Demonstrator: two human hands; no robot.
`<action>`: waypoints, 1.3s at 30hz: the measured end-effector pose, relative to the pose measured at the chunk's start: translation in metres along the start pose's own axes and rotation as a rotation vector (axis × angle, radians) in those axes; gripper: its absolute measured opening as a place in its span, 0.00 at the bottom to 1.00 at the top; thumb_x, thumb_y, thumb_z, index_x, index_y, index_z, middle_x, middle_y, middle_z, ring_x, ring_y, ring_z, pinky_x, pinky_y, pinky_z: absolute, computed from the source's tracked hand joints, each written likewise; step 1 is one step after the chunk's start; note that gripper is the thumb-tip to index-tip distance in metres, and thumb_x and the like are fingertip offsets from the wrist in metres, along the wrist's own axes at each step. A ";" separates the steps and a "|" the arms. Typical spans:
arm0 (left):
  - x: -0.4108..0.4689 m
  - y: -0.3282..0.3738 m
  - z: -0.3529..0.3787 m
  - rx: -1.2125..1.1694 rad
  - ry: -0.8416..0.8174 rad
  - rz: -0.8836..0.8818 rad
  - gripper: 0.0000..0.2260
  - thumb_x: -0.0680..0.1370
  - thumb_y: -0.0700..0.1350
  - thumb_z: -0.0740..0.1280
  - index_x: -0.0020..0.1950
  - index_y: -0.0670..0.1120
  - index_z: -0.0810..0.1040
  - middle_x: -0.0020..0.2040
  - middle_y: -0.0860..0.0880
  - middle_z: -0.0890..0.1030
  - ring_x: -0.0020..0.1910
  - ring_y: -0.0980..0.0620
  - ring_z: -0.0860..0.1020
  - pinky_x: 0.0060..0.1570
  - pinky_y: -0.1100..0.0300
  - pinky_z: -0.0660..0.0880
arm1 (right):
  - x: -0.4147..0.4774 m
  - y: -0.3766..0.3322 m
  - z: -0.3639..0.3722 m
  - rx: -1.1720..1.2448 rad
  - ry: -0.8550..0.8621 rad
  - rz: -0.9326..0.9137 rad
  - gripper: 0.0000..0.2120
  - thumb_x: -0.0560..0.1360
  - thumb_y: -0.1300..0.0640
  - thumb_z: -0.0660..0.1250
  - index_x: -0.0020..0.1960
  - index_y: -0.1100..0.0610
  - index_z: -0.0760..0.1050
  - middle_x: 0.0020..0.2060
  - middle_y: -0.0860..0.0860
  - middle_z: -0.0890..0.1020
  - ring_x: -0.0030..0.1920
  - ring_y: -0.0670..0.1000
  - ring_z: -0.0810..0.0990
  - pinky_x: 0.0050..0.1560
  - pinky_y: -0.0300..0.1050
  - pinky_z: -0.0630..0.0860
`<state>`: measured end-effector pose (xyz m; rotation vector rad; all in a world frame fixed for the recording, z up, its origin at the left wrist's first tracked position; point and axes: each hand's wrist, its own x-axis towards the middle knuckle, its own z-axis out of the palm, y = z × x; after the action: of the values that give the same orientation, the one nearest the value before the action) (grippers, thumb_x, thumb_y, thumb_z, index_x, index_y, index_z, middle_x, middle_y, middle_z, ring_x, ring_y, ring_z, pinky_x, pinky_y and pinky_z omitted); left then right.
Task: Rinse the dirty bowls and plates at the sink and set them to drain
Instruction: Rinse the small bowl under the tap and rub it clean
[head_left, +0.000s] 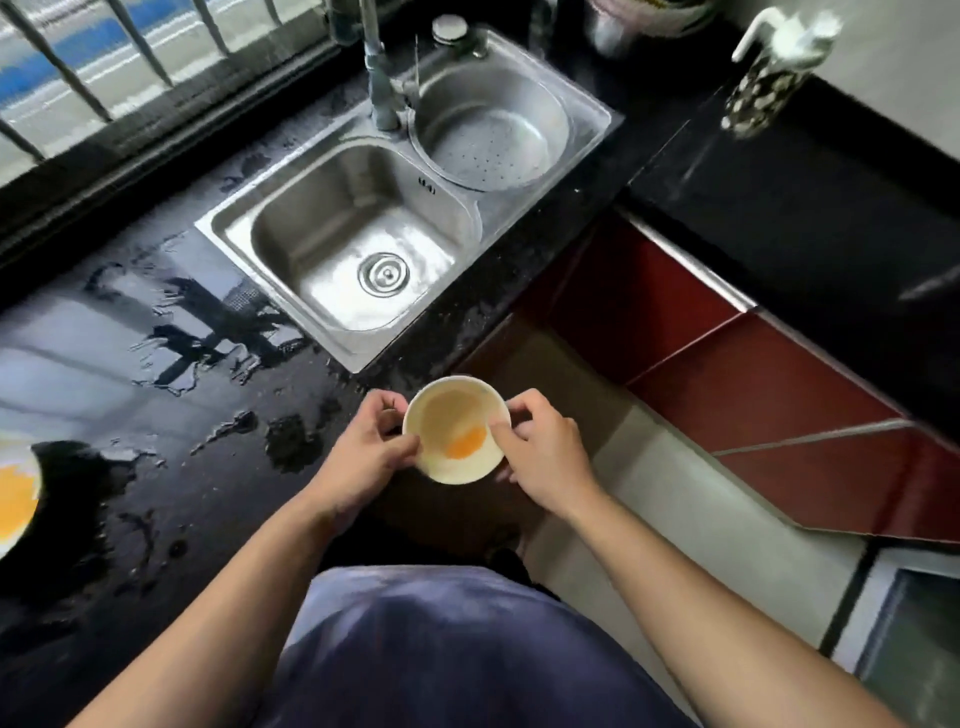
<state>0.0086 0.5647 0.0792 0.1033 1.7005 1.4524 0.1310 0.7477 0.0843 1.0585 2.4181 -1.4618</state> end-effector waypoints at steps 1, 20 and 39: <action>0.008 0.006 0.015 0.009 0.005 0.006 0.14 0.72 0.33 0.67 0.54 0.46 0.71 0.48 0.48 0.82 0.44 0.52 0.78 0.44 0.57 0.77 | 0.008 0.004 -0.015 0.009 0.001 0.000 0.06 0.80 0.45 0.63 0.48 0.46 0.70 0.30 0.47 0.86 0.42 0.55 0.85 0.47 0.60 0.82; 0.235 0.109 0.123 -0.078 0.022 -0.126 0.15 0.72 0.62 0.67 0.54 0.61 0.86 0.51 0.50 0.89 0.48 0.52 0.87 0.43 0.60 0.82 | 0.224 -0.007 -0.186 0.025 0.005 0.007 0.14 0.75 0.36 0.66 0.47 0.47 0.79 0.26 0.53 0.81 0.29 0.53 0.83 0.41 0.60 0.83; 0.329 0.151 0.057 -0.601 0.935 -0.110 0.20 0.70 0.64 0.66 0.54 0.52 0.84 0.55 0.46 0.85 0.52 0.48 0.84 0.52 0.45 0.84 | 0.598 -0.228 -0.114 0.044 -0.480 0.093 0.16 0.80 0.46 0.62 0.59 0.57 0.73 0.56 0.59 0.81 0.49 0.58 0.86 0.35 0.55 0.86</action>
<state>-0.2262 0.8418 0.0287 -1.1291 1.7898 2.0159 -0.4304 1.0746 0.0487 0.7105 1.9845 -1.5318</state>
